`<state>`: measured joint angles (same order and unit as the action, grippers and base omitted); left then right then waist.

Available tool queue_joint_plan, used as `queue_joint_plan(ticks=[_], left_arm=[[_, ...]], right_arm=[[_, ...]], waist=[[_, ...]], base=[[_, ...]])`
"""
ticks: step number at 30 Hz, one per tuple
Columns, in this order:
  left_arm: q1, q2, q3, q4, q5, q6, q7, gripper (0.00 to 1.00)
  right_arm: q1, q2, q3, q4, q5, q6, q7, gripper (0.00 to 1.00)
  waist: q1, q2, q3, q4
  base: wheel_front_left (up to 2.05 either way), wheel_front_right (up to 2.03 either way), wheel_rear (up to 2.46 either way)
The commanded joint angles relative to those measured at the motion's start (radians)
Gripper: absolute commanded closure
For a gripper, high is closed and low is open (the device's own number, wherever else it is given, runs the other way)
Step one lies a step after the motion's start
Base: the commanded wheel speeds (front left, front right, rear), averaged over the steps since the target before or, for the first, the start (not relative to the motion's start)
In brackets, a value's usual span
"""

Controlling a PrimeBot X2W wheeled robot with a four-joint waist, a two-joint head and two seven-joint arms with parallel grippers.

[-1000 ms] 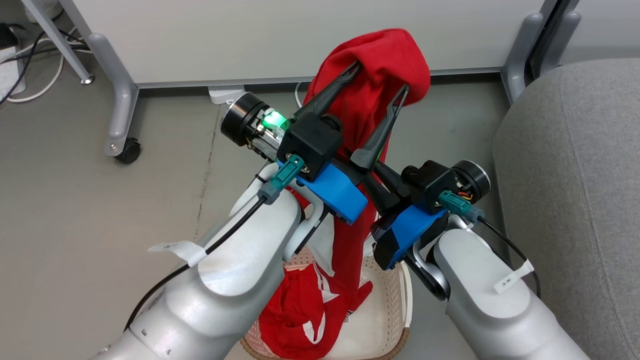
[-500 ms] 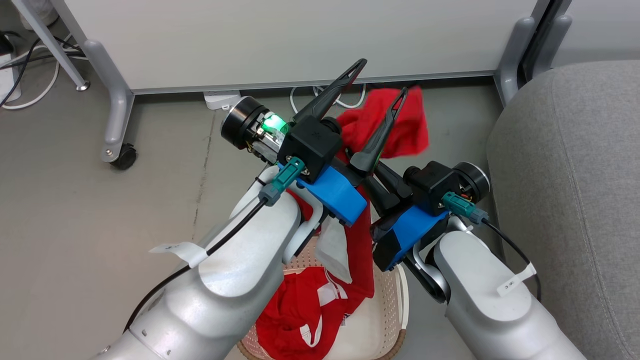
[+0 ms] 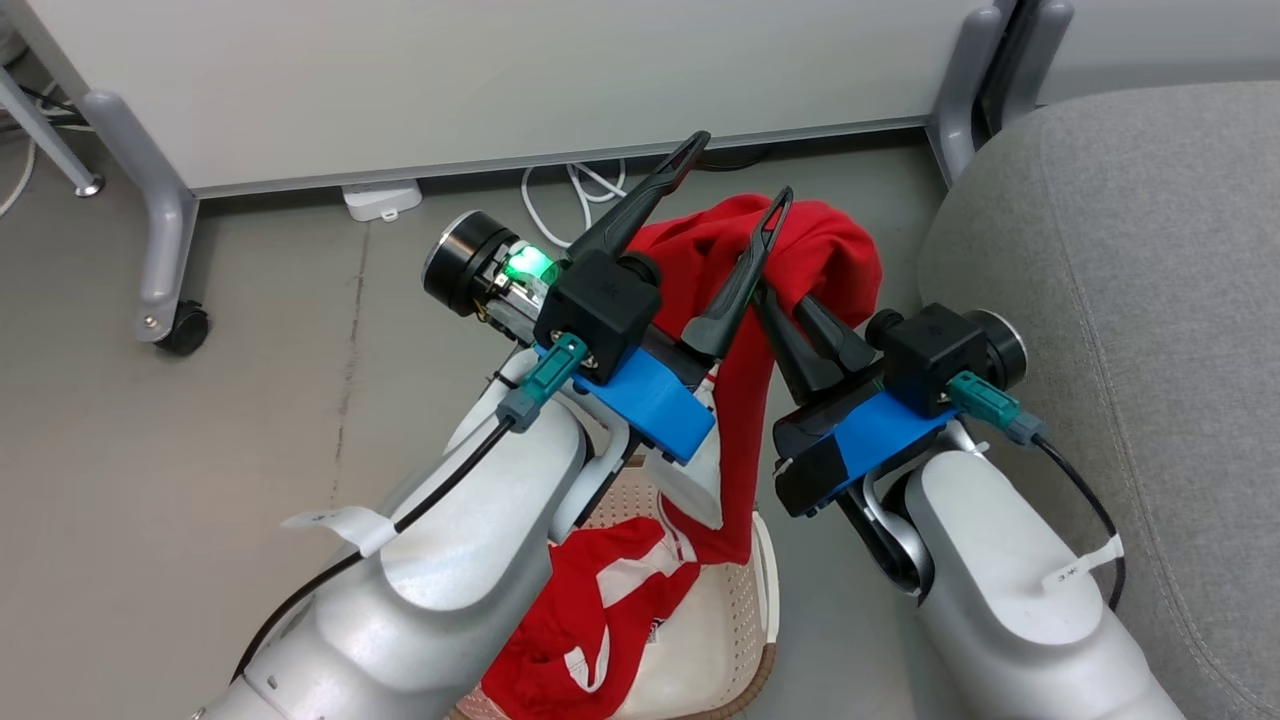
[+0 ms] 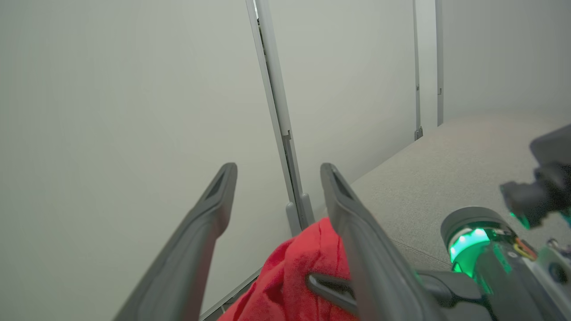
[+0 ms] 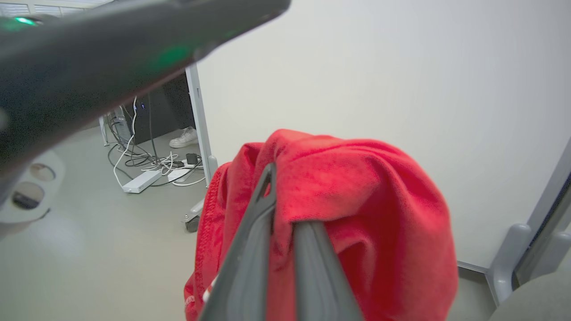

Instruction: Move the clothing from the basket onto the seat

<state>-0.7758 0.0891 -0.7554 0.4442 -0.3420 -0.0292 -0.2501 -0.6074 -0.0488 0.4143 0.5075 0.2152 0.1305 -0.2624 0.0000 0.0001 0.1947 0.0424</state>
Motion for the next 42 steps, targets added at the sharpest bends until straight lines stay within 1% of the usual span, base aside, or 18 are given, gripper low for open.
queue_joint_plan(ticks=[1, 16, 31, 37, 42], left_arm=[[0.014, 0.006, 0.0, -0.007, 0.002, 0.004, -0.006, 0.0], [0.058, 0.04, -0.024, -0.052, 0.006, -0.011, -0.012, 0.0], [0.087, 0.069, -0.05, -0.072, 0.017, -0.011, -0.015, 0.0], [0.098, 0.076, -0.06, -0.07, 0.013, -0.015, -0.014, 0.0], [0.105, 0.078, -0.071, -0.064, 0.011, -0.018, -0.015, 0.0]], right_arm=[[0.012, -0.003, -0.015, -0.017, -0.013, 0.001, -0.004, 1.0], [0.058, -0.002, -0.187, -0.165, -0.086, 0.001, -0.004, 1.0], [0.183, -0.001, -0.332, -0.323, -0.098, 0.001, -0.004, 1.0], [0.25, -0.002, -0.358, -0.37, -0.101, 0.001, -0.004, 1.0], [0.283, -0.001, -0.373, -0.393, -0.09, 0.001, -0.004, 1.0]], waist=[[0.0, -0.0001, 0.01, -0.018], [0.0, -0.0001, 0.063, -0.19], [0.0, -0.0001, 0.087, -0.355], [0.0, -0.0001, 0.088, -0.398], [0.0, -0.0001, 0.089, -0.412]], base=[[0.0, 0.0, 0.0], [0.0, 0.0, 0.0], [0.0, 0.0, 0.0], [0.0, 0.0, 0.0], [0.0, 0.0, 0.0]])
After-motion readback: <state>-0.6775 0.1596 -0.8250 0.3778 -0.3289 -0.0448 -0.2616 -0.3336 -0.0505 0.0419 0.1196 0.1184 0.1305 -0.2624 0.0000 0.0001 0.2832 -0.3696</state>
